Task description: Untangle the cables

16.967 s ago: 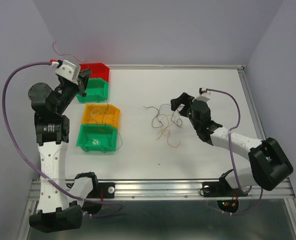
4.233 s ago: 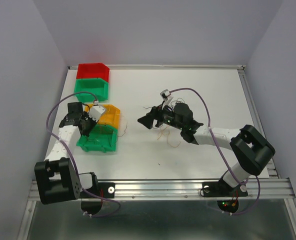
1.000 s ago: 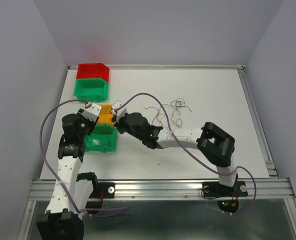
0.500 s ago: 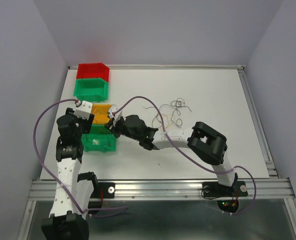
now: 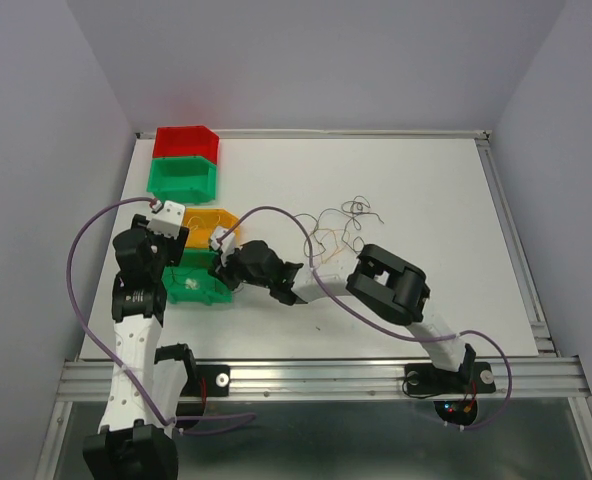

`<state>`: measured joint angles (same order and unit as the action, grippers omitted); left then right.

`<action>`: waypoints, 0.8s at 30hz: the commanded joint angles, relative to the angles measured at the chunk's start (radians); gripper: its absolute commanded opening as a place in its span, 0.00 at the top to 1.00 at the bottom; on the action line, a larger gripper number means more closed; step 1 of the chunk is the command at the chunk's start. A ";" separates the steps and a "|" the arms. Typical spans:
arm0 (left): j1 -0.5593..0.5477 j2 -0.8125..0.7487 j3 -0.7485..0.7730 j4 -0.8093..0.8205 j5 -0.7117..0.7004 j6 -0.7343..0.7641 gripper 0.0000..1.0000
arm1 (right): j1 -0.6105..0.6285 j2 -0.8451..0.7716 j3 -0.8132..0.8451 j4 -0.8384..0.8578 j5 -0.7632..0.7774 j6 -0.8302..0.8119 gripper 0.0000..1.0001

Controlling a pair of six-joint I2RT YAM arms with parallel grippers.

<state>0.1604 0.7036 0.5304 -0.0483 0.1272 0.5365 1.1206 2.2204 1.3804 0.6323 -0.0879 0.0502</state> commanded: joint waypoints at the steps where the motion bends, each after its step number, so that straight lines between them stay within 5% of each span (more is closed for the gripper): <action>1: 0.008 -0.010 -0.003 0.038 0.031 0.002 0.28 | 0.004 0.034 0.109 -0.026 -0.027 0.010 1.00; 24: 0.010 -0.004 -0.003 0.021 0.048 0.014 0.28 | 0.008 0.229 0.490 -0.565 0.063 -0.096 1.00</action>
<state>0.1654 0.7040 0.5304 -0.0498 0.1574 0.5430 1.1210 2.4199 1.8065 0.1673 -0.0406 -0.0116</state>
